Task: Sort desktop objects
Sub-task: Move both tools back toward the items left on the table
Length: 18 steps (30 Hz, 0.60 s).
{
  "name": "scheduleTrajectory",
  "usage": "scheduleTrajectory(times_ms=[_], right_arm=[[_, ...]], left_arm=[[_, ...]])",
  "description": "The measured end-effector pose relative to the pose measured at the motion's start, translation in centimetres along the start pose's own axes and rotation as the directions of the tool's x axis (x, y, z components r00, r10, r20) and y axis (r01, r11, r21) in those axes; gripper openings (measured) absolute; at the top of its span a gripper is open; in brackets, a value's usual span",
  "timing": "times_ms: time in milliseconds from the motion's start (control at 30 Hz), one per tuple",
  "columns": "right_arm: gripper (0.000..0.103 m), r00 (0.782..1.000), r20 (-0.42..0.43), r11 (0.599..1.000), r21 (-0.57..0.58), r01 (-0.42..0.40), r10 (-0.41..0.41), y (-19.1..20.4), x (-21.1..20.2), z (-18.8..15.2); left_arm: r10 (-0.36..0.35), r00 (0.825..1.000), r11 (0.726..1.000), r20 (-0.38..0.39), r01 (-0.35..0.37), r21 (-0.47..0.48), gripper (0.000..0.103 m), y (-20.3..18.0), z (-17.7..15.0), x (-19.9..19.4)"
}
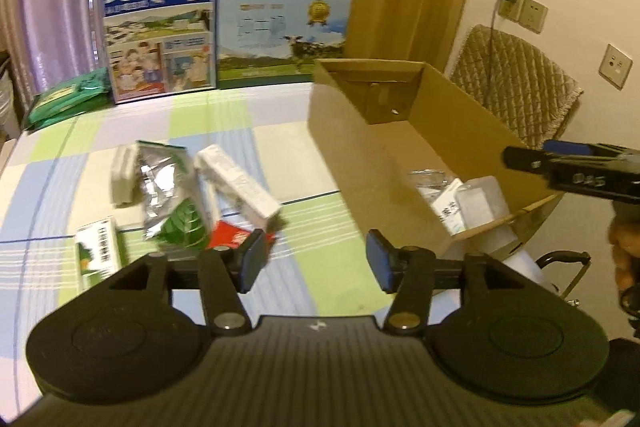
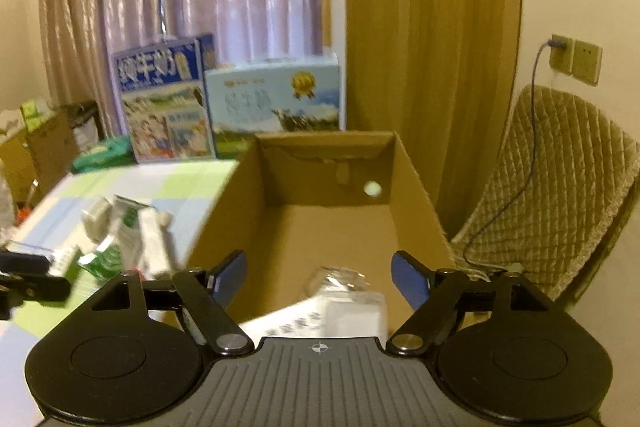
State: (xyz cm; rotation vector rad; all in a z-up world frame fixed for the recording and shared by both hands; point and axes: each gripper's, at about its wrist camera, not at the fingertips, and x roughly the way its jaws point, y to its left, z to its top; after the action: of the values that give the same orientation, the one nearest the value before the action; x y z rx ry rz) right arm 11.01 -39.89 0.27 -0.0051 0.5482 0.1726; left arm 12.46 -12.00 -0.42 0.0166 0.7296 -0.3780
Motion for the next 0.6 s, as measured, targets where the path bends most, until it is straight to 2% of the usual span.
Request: scheduleTrajectory(times_ms=[200,233,367,600], right_arm=[[0.087,0.995,0.052,0.996,-0.036,-0.084,0.086,4.7,-1.9,1.2],[0.089,0.993,0.055,0.994,-0.04,-0.101,0.103,5.6,-2.0,1.4],[0.091,0.982,0.06,0.982,-0.061,-0.176,0.18,9.4,-2.7,1.4],[0.094,0.964,-0.007,0.958,-0.108,-0.266,0.267,14.7,-1.9,-0.7]], left_arm=[[0.076,0.997,0.997,0.01,-0.076,-0.008,0.065,4.1,-0.9,-3.2],[0.095,0.995,0.995,0.011,-0.094,-0.012,0.069,5.0,-1.1,-3.9],[0.17,0.985,0.985,0.009,-0.169,-0.015,0.075,8.2,-1.8,-6.2],[0.252,0.968,0.967,-0.008,-0.252,-0.04,0.088,12.6,-3.4,-8.3]])
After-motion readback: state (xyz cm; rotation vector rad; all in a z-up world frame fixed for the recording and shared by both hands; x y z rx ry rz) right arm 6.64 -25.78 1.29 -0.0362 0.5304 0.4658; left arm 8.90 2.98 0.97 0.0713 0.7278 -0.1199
